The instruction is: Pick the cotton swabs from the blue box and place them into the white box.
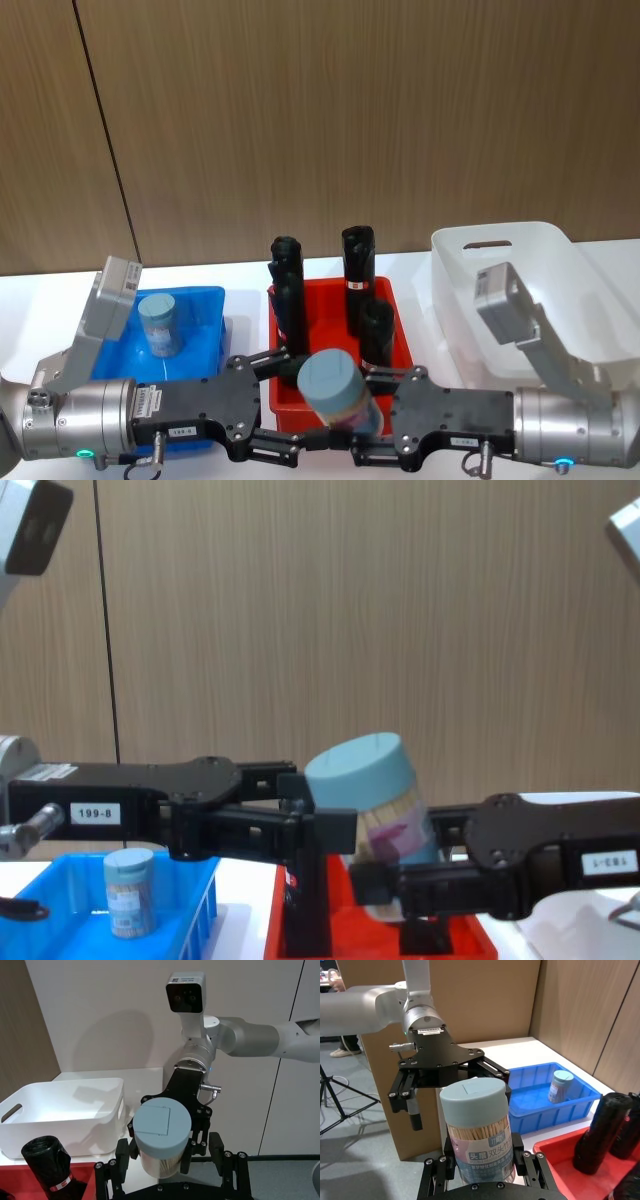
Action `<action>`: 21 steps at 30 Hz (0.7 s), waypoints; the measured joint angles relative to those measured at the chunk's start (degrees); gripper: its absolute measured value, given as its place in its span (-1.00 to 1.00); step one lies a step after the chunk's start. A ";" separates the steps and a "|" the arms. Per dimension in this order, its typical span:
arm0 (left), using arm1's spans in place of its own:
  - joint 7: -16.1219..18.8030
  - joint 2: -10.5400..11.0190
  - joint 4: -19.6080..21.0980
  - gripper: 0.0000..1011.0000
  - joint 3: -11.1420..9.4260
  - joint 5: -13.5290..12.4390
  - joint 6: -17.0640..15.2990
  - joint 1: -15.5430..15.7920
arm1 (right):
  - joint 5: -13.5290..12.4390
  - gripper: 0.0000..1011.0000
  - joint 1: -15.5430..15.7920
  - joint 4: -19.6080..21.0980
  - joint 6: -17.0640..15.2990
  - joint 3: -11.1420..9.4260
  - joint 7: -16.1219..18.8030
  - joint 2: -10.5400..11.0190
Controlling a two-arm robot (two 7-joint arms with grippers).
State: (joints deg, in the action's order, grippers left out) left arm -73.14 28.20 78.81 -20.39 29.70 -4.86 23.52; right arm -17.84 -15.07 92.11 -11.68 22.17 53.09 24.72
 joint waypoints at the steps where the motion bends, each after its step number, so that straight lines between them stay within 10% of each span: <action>1: 0.00 0.00 0.00 0.98 0.00 0.00 0.00 0.00 | -0.20 0.29 0.04 0.01 0.08 -0.06 -0.06 0.09; 21: 0.00 0.00 0.00 0.98 0.00 0.00 0.00 0.00 | -5.87 0.29 1.01 -1.55 2.73 -3.77 -5.89 4.63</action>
State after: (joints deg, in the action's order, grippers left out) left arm -73.13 28.20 78.81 -20.39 29.70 -4.86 23.52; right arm -23.71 -14.06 90.57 -8.95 18.40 47.20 29.34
